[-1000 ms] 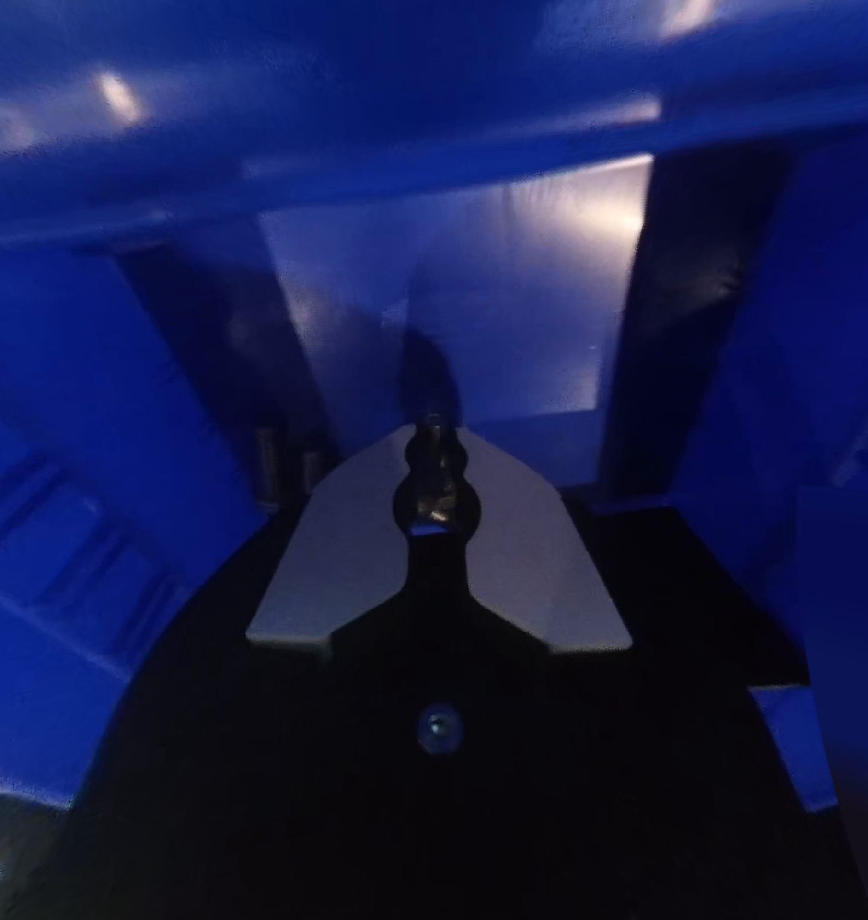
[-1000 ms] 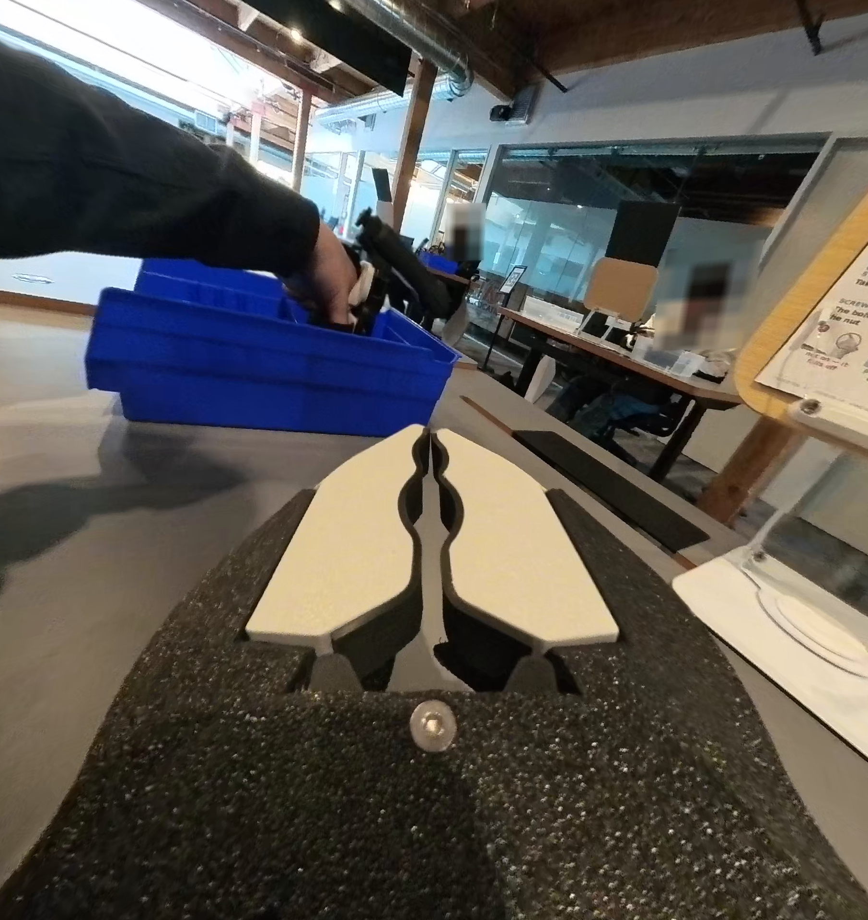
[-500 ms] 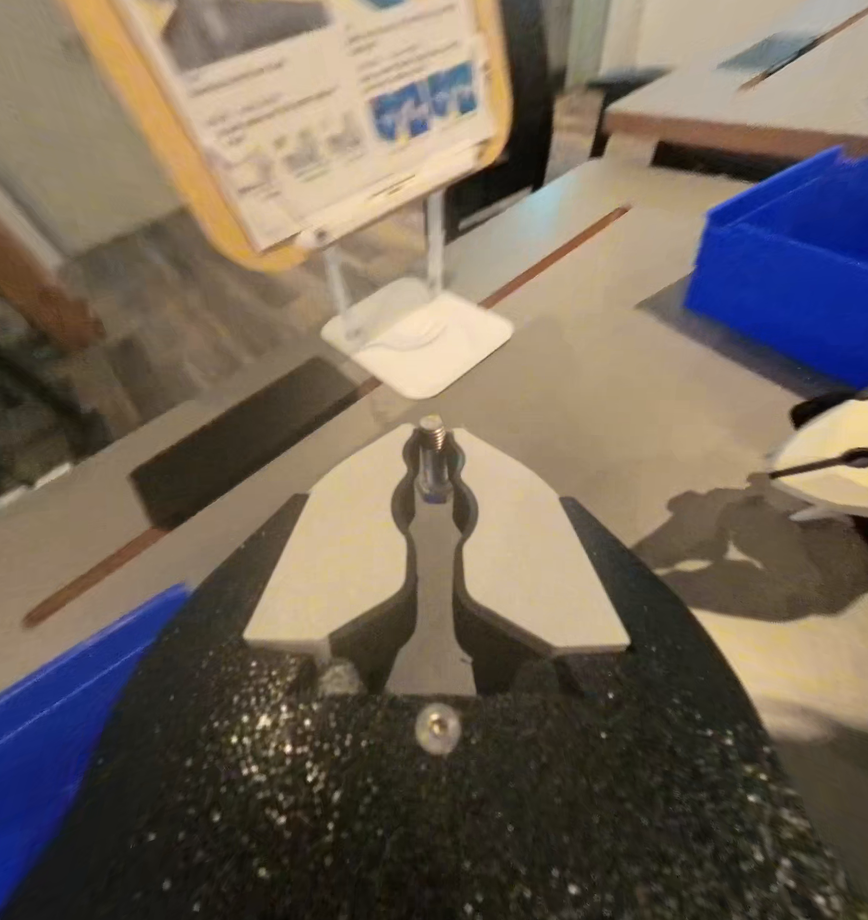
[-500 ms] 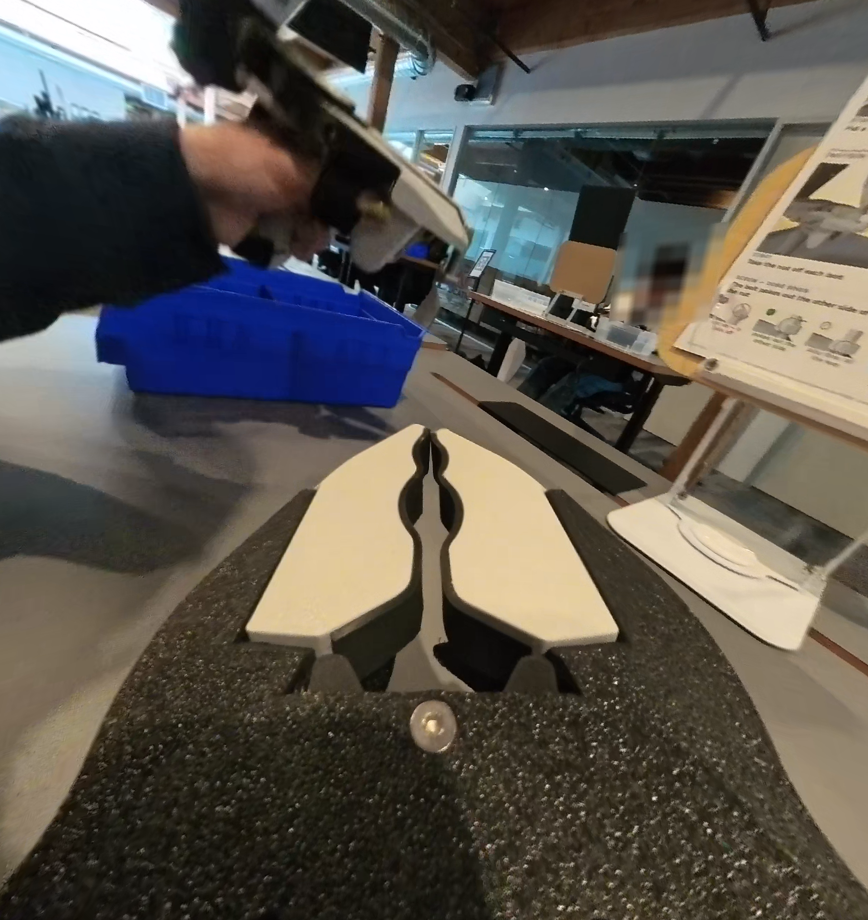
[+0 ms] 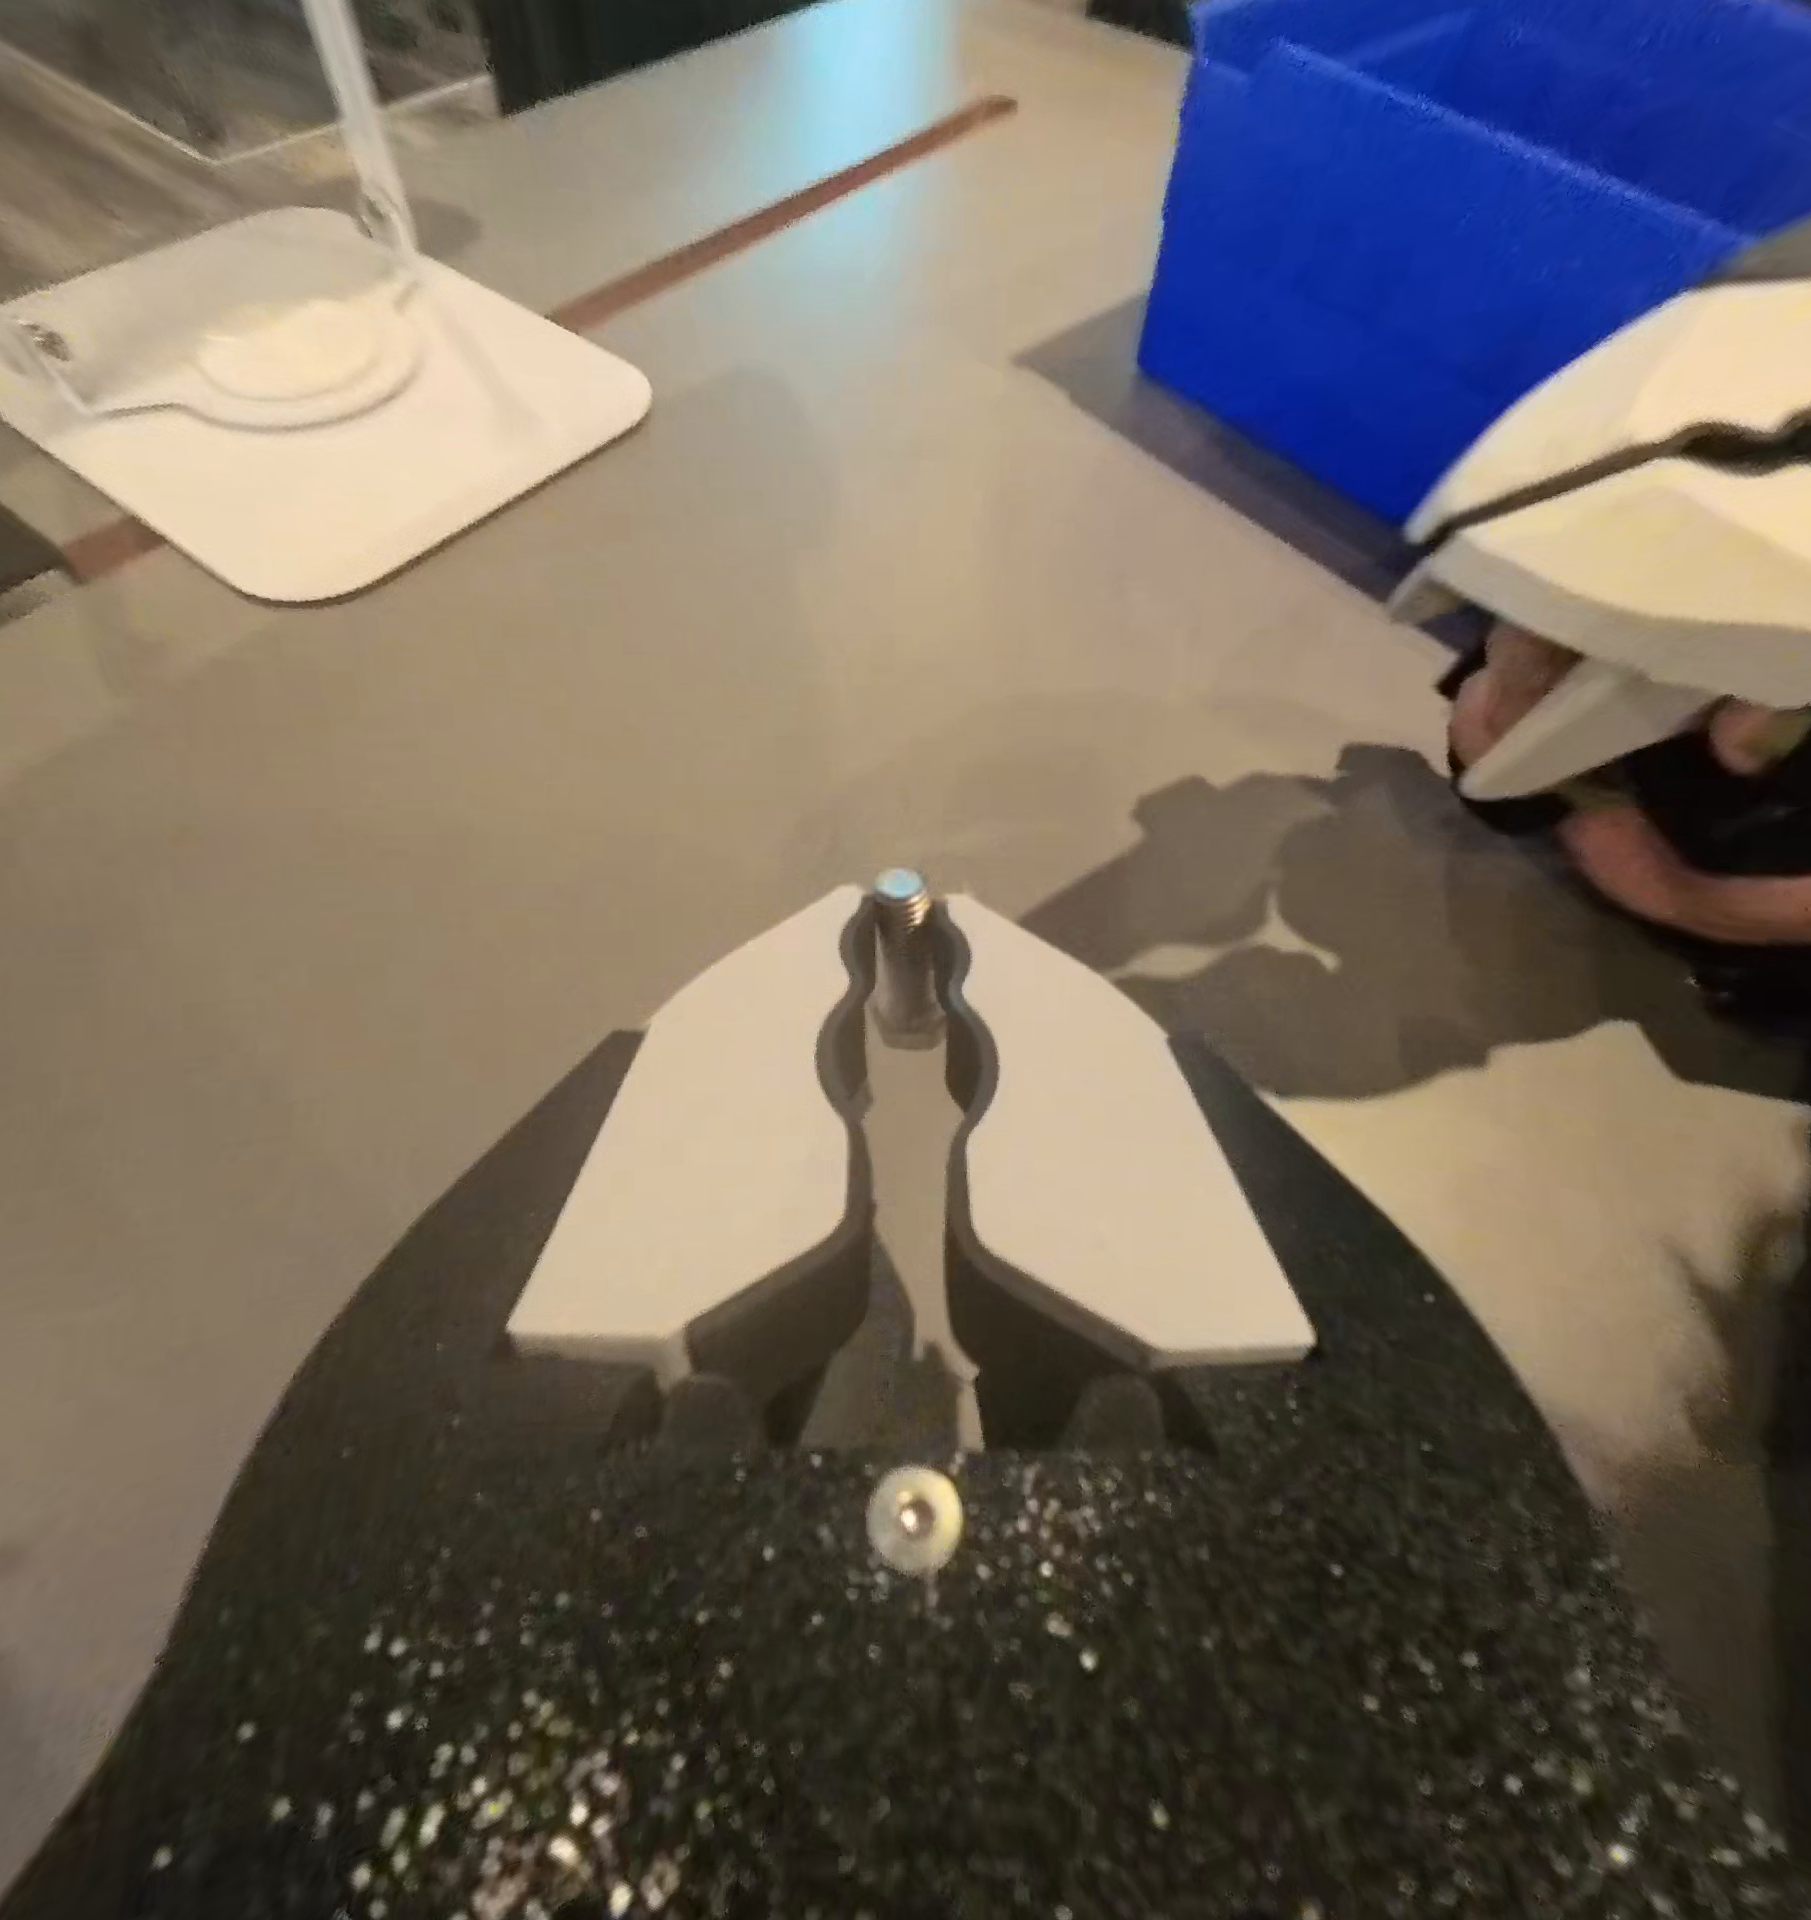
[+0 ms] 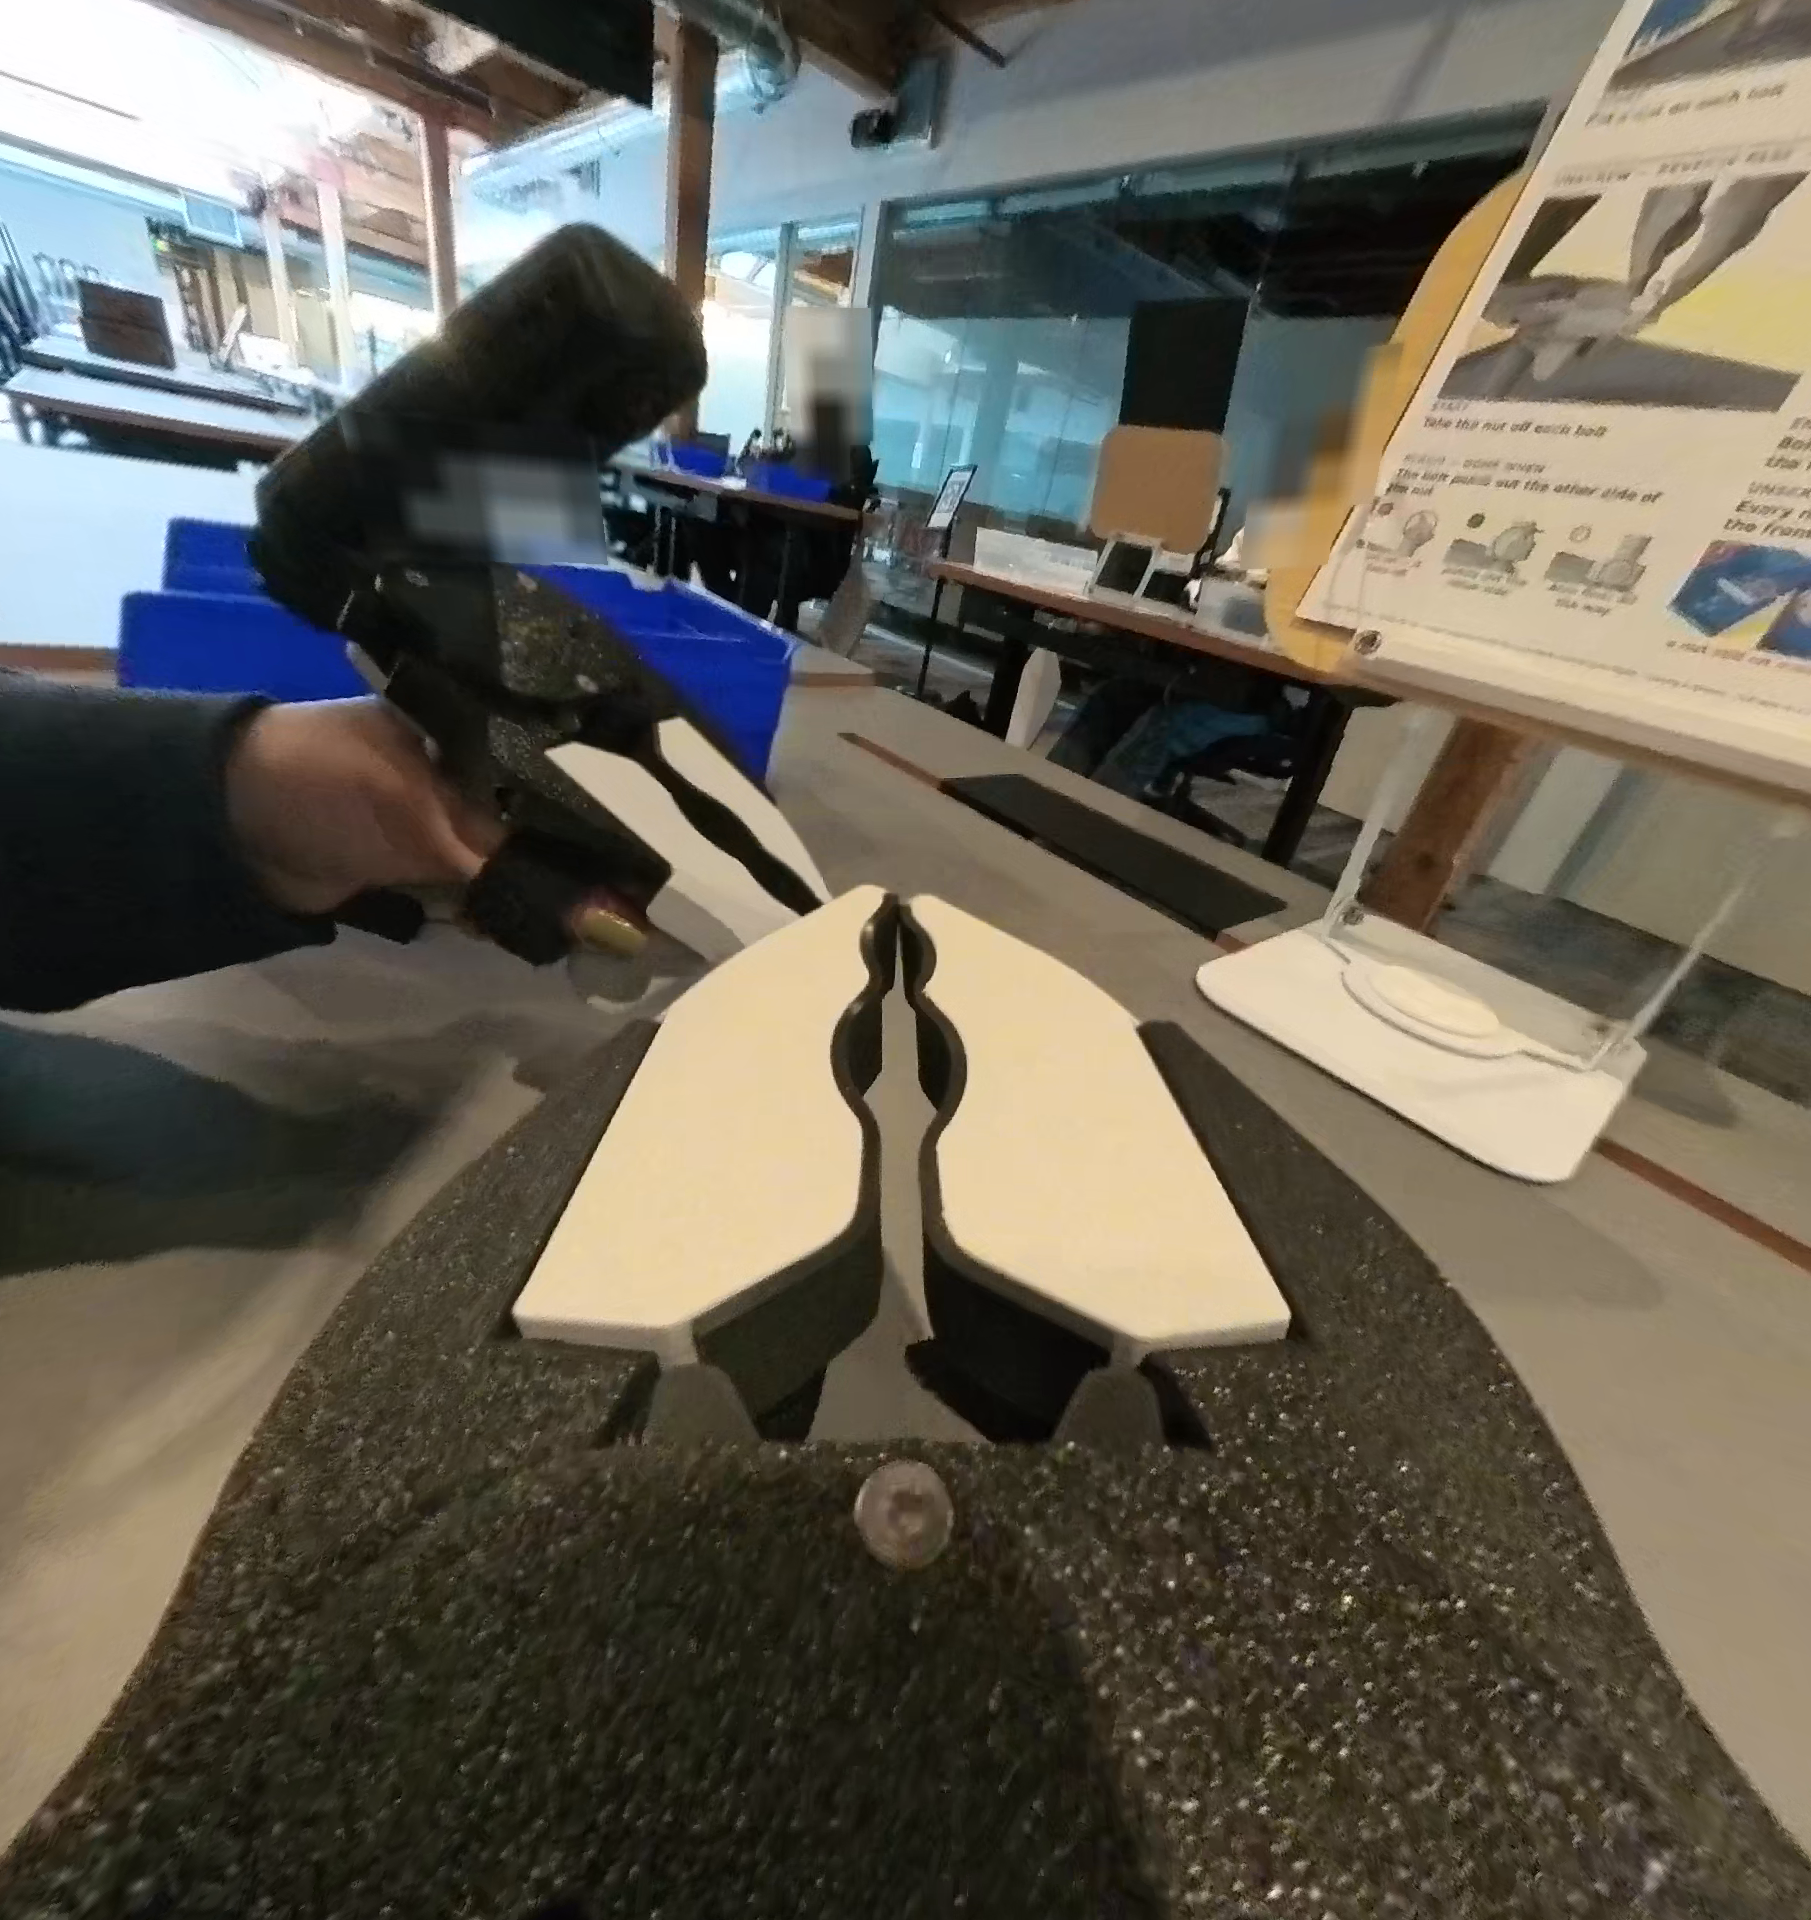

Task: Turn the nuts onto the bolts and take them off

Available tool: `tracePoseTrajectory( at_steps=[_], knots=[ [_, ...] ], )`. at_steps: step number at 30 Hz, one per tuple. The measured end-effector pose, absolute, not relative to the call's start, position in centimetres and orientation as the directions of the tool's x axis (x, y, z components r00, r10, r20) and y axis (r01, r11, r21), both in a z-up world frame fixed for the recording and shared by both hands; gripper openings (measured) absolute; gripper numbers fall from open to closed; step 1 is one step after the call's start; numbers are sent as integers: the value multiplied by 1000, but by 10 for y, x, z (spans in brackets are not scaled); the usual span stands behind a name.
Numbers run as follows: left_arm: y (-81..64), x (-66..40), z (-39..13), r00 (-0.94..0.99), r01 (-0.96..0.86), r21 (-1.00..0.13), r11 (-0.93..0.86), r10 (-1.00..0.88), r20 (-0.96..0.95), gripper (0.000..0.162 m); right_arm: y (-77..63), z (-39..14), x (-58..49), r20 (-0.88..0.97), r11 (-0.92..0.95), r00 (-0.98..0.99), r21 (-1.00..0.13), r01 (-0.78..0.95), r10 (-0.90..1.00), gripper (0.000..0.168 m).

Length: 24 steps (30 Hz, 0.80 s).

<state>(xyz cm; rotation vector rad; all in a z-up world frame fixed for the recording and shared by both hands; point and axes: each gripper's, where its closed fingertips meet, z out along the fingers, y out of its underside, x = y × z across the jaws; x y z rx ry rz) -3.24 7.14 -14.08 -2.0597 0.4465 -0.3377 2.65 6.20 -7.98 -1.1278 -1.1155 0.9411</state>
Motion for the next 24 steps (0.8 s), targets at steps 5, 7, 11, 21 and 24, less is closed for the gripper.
tracePoseTrajectory(
  at_steps=[5,7,11,21,24],
  knots=[
    [72,-21,-159,865,-272,-828,-491,-501,13,9,62,-86,23,193,195,195,-981,9,962,0],
    [71,-17,-164,852,-287,-812,-508,-523,26,10,61,-85,23,194,196,194,-981,7,962,0],
    [70,-13,-172,842,-307,-788,-534,-538,36,10,62,-88,22,175,176,186,-984,12,967,0],
    [62,-14,-178,831,-281,-761,-584,-545,111,26,61,-88,22,172,173,180,-985,9,969,0],
    [59,-18,-165,836,-260,-786,-561,-538,108,30,61,-87,22,174,176,181,-984,5,968,0]
  ],
)
